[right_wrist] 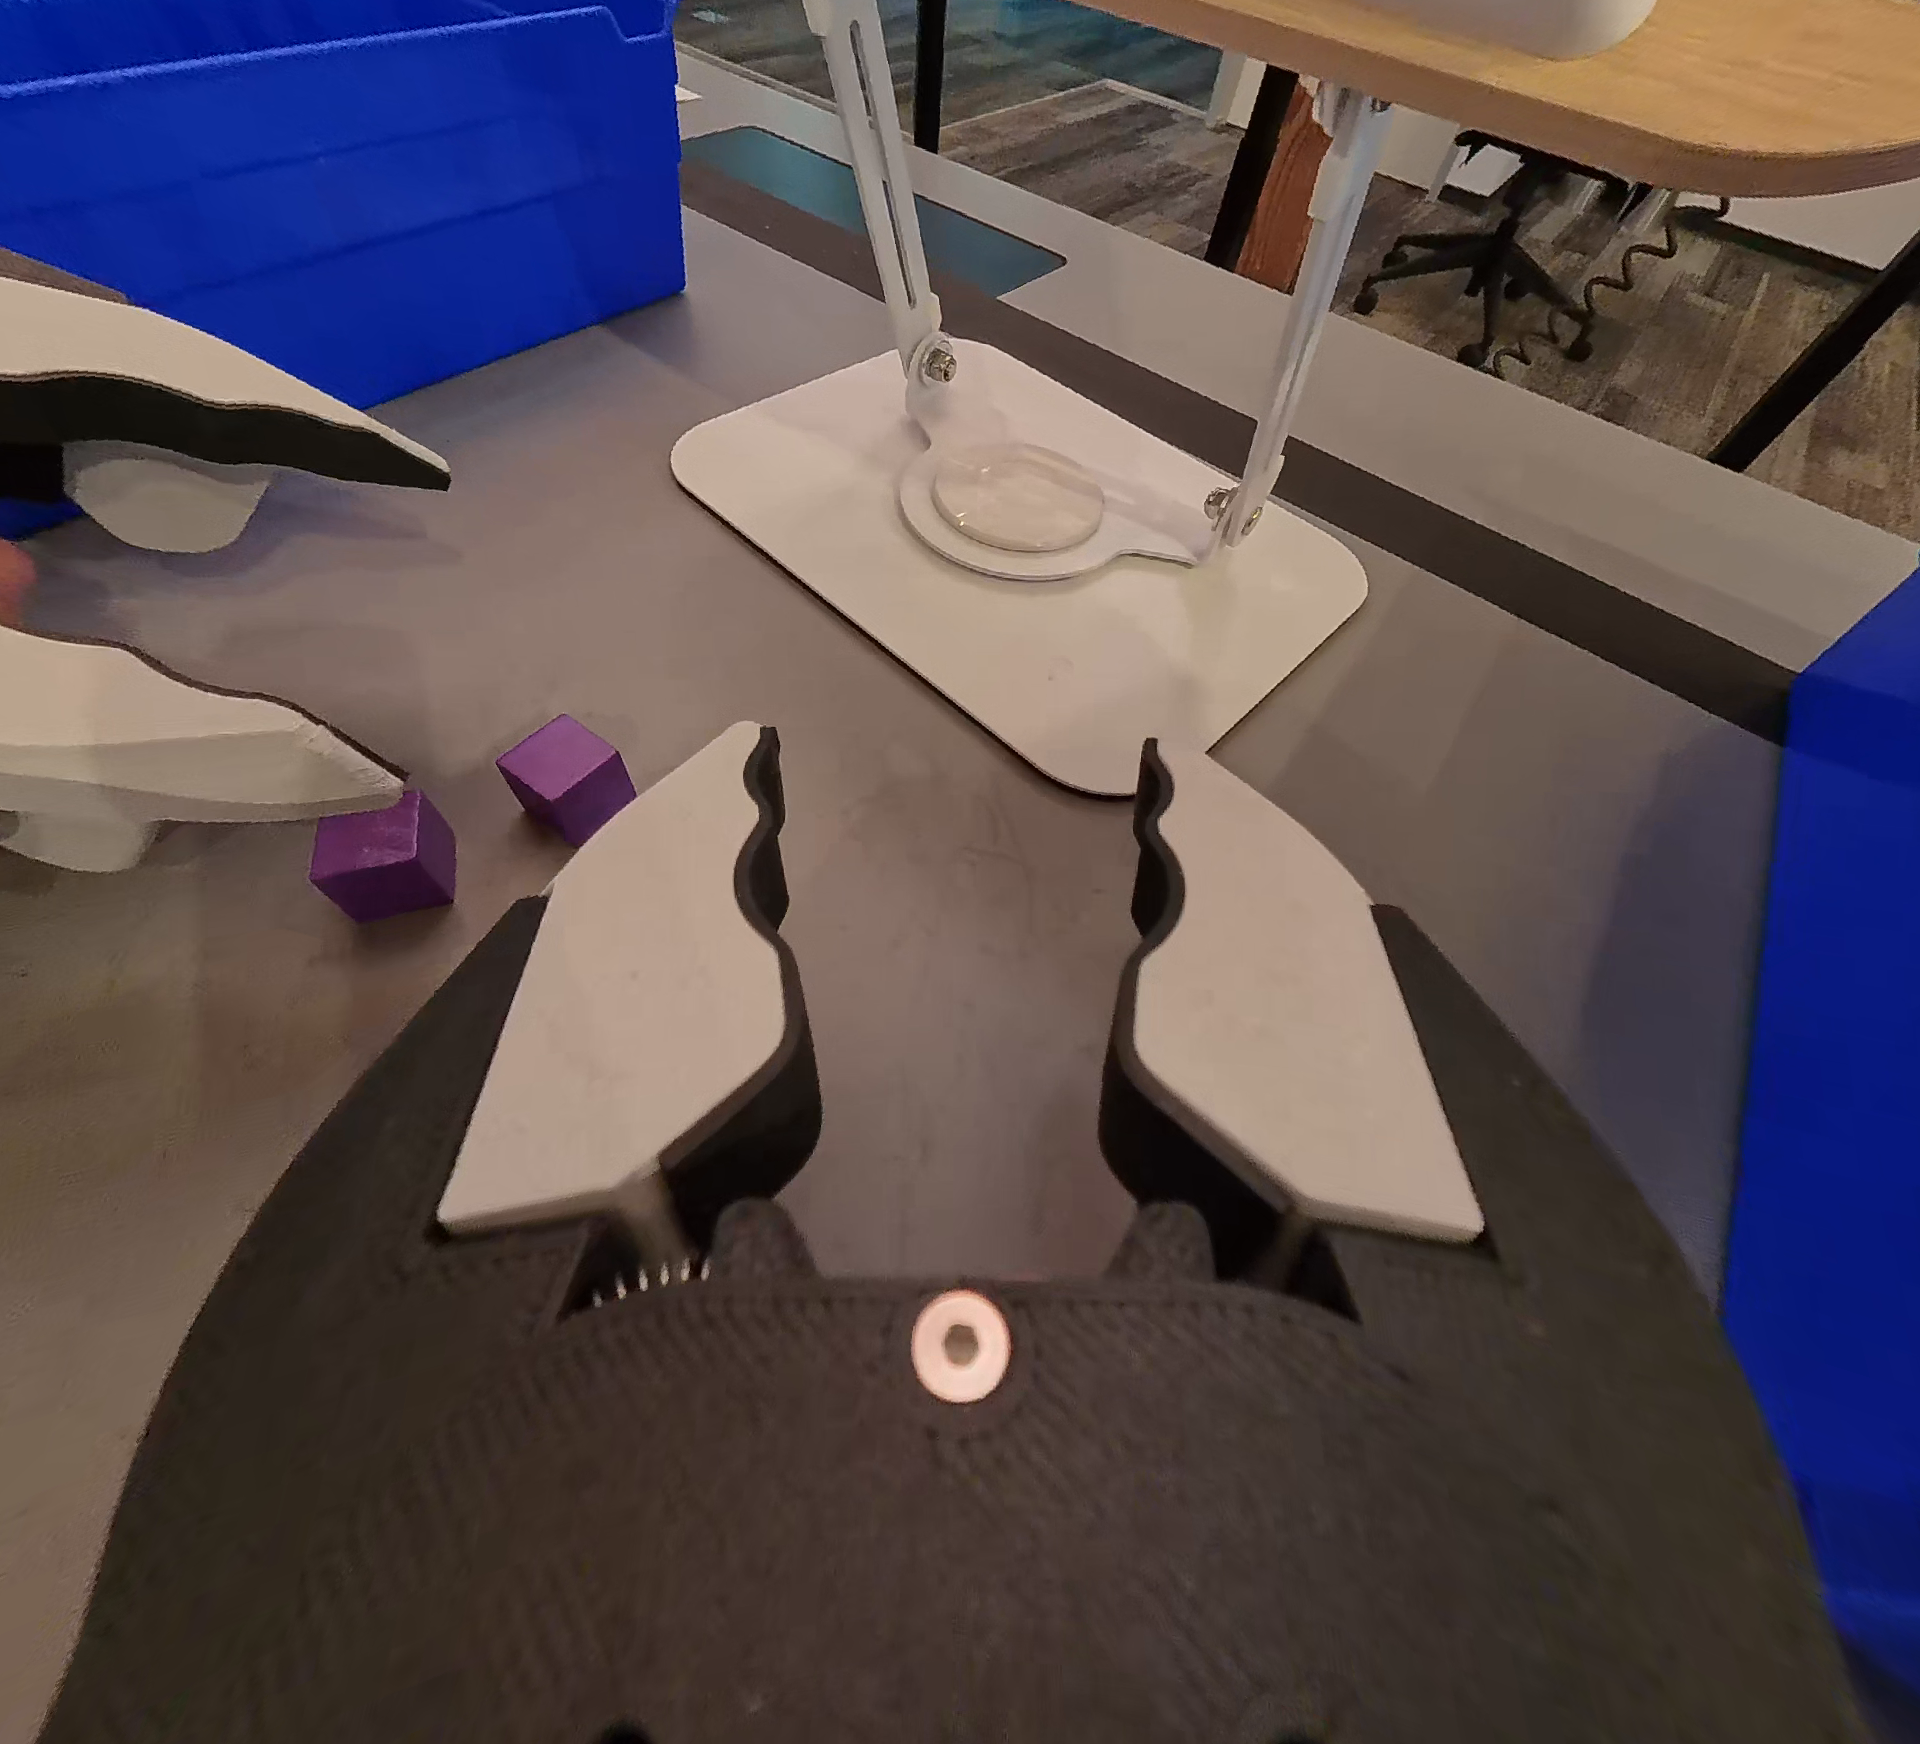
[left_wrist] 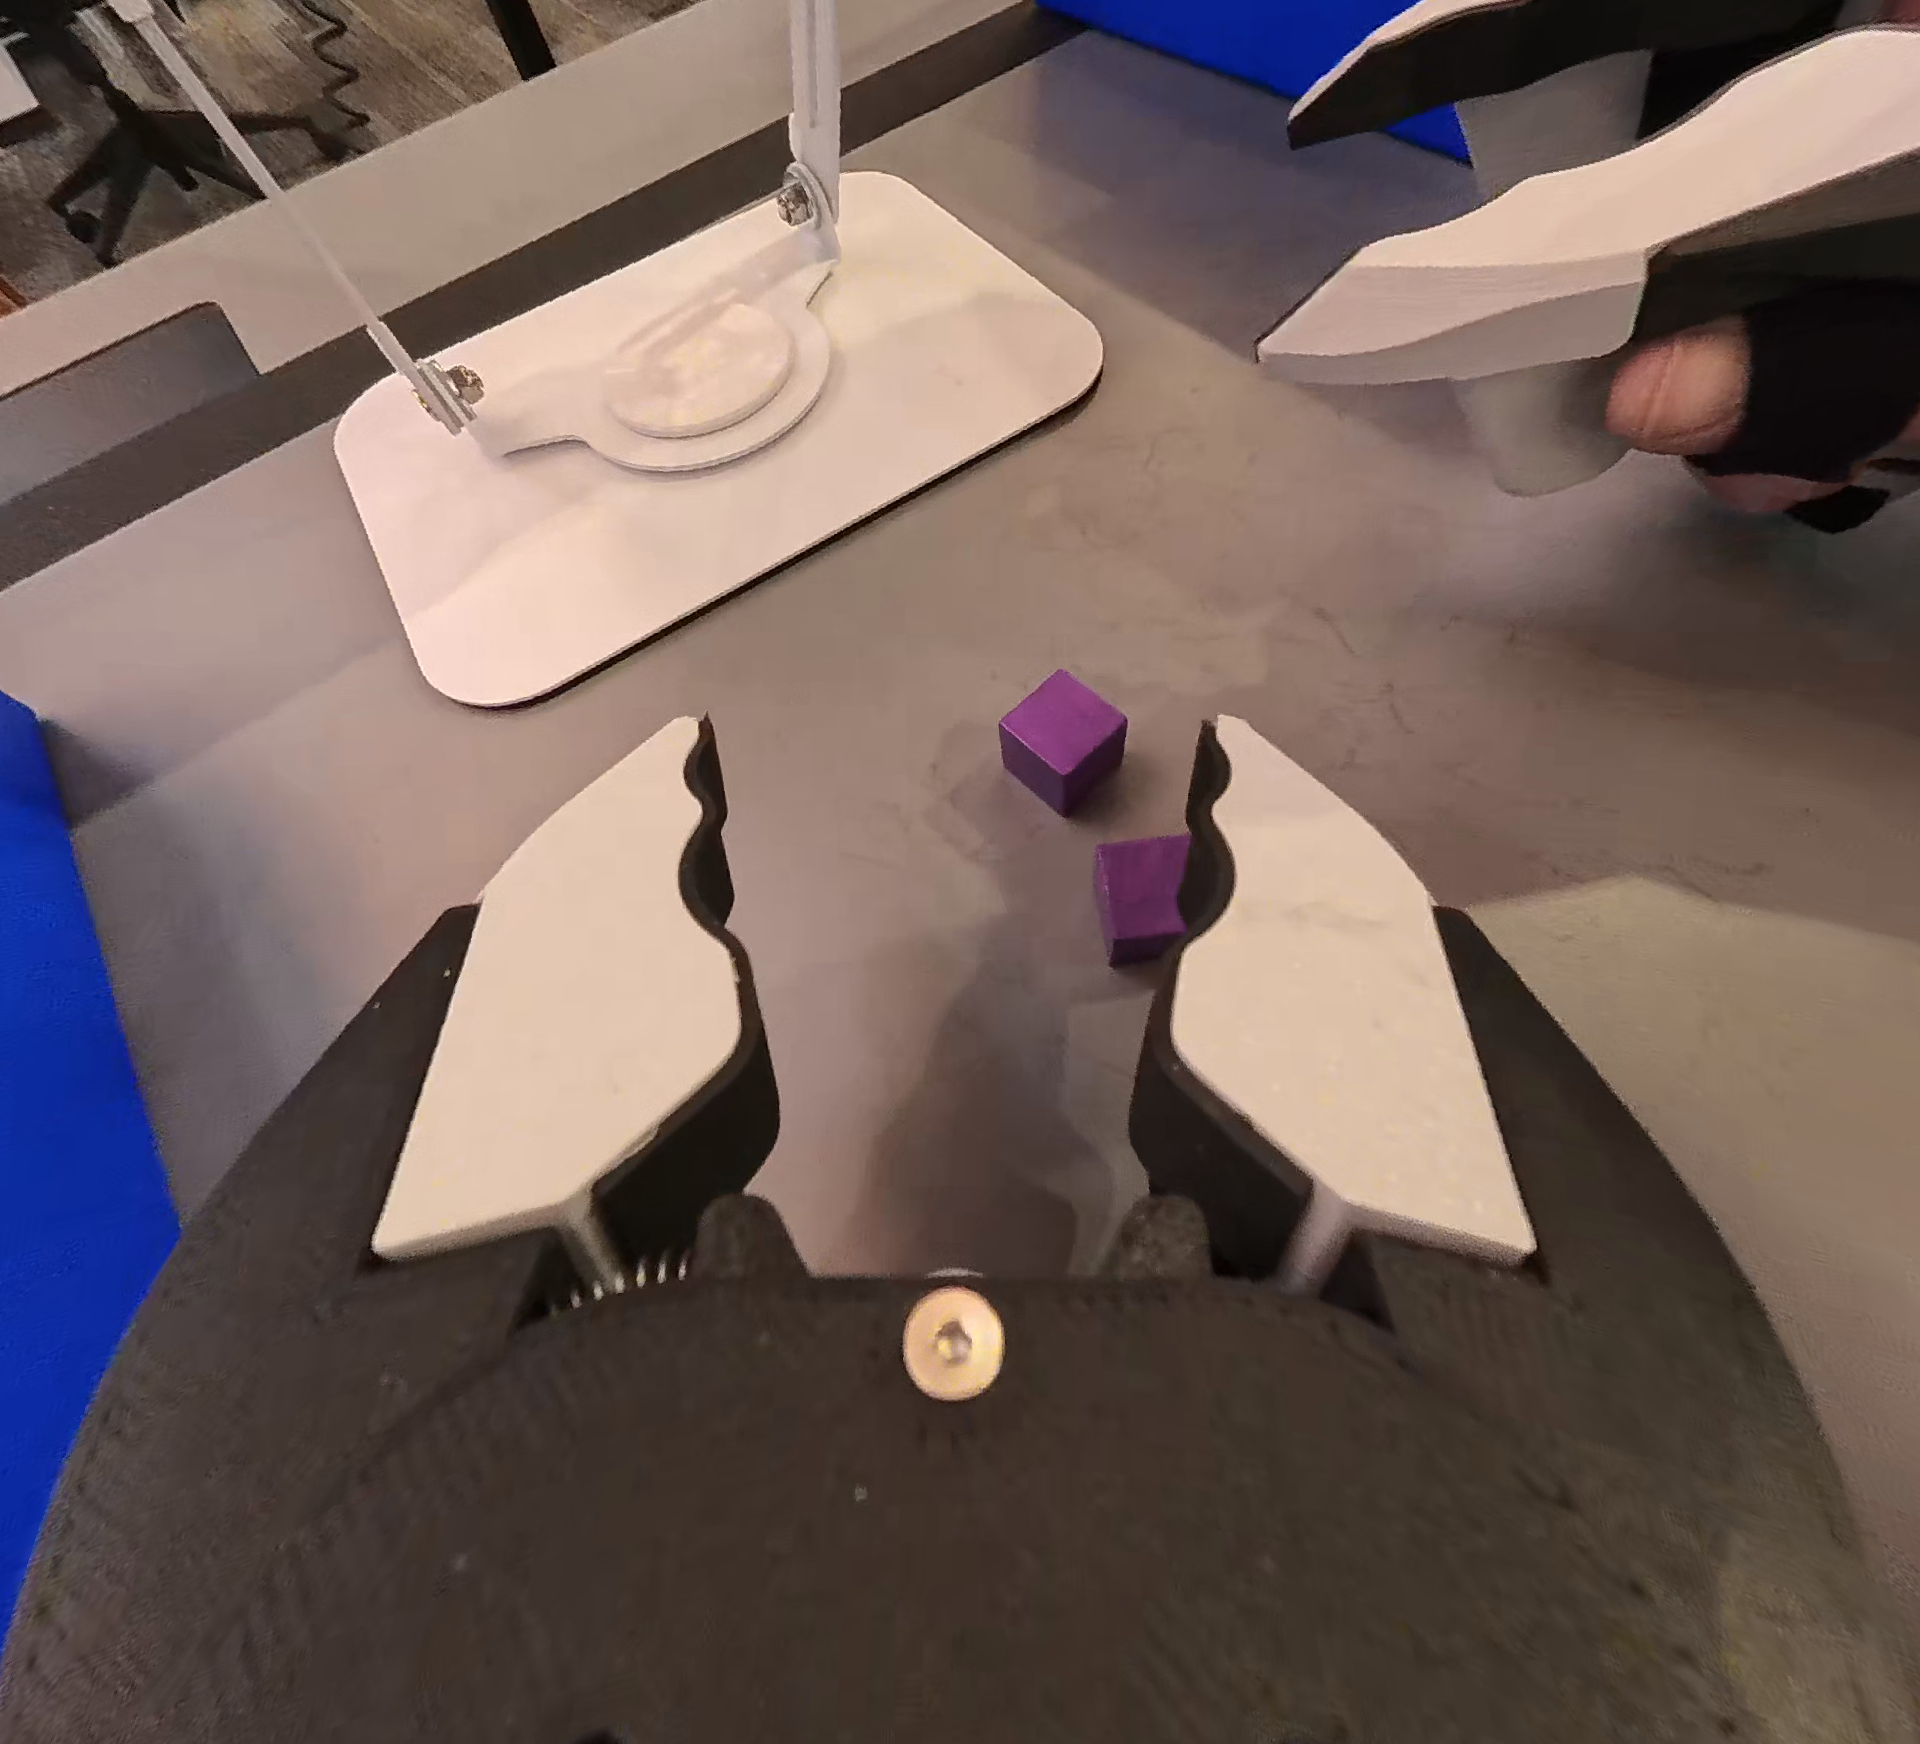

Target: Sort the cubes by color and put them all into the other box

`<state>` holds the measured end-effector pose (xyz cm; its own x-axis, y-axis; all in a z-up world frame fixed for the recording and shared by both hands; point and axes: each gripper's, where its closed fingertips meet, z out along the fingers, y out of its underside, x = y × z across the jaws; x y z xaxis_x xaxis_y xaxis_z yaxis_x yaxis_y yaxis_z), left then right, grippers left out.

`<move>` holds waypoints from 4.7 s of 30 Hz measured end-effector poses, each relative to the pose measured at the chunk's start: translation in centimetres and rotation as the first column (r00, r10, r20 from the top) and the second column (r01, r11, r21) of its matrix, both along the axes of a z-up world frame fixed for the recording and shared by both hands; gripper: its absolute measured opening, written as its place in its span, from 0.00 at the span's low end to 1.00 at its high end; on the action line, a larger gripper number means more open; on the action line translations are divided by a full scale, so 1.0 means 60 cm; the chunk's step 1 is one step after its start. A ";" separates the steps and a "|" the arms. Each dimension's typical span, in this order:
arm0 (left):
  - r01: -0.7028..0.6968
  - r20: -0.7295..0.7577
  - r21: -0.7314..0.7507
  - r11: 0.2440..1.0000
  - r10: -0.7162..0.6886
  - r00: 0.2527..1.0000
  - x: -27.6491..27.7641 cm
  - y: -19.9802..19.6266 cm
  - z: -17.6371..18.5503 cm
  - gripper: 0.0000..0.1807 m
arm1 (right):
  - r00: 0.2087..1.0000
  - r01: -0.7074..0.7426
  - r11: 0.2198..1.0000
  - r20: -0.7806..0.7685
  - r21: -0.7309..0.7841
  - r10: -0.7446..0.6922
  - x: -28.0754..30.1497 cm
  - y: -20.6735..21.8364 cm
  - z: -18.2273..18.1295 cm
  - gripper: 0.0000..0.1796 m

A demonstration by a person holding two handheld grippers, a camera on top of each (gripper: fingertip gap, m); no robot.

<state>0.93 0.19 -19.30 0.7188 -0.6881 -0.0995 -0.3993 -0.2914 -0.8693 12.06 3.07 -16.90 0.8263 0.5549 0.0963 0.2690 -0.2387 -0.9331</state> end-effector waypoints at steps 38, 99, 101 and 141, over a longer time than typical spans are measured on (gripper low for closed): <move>0.041 -0.090 -0.169 0.985 -0.057 0.994 0.015 -0.060 -0.045 0.33 | 0.998 -0.046 0.999 0.041 -0.013 0.047 -0.006 -0.009 -0.009 0.35; 0.848 0.911 -0.075 0.525 -0.310 0.273 0.129 -0.204 0.216 0.33 | 0.750 -0.655 0.635 0.450 0.409 0.485 -0.092 -0.232 0.165 0.13; 0.861 0.915 -0.077 0.503 -0.307 0.261 0.136 -0.211 0.213 0.31 | 0.732 -0.675 0.625 0.462 0.392 0.501 -0.103 -0.233 0.156 0.13; 0.370 -0.100 0.034 0.928 -0.365 0.926 -0.024 -0.108 -0.003 0.49 | 0.732 -0.603 0.777 0.261 -0.181 0.629 -0.127 -0.121 -0.049 0.13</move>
<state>-0.54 -6.29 -19.46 0.4027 -0.8945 -0.1943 -0.5478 -0.0654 -0.8340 4.47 -4.17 -19.82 0.2401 0.9485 0.2064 0.6361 0.0069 -0.7716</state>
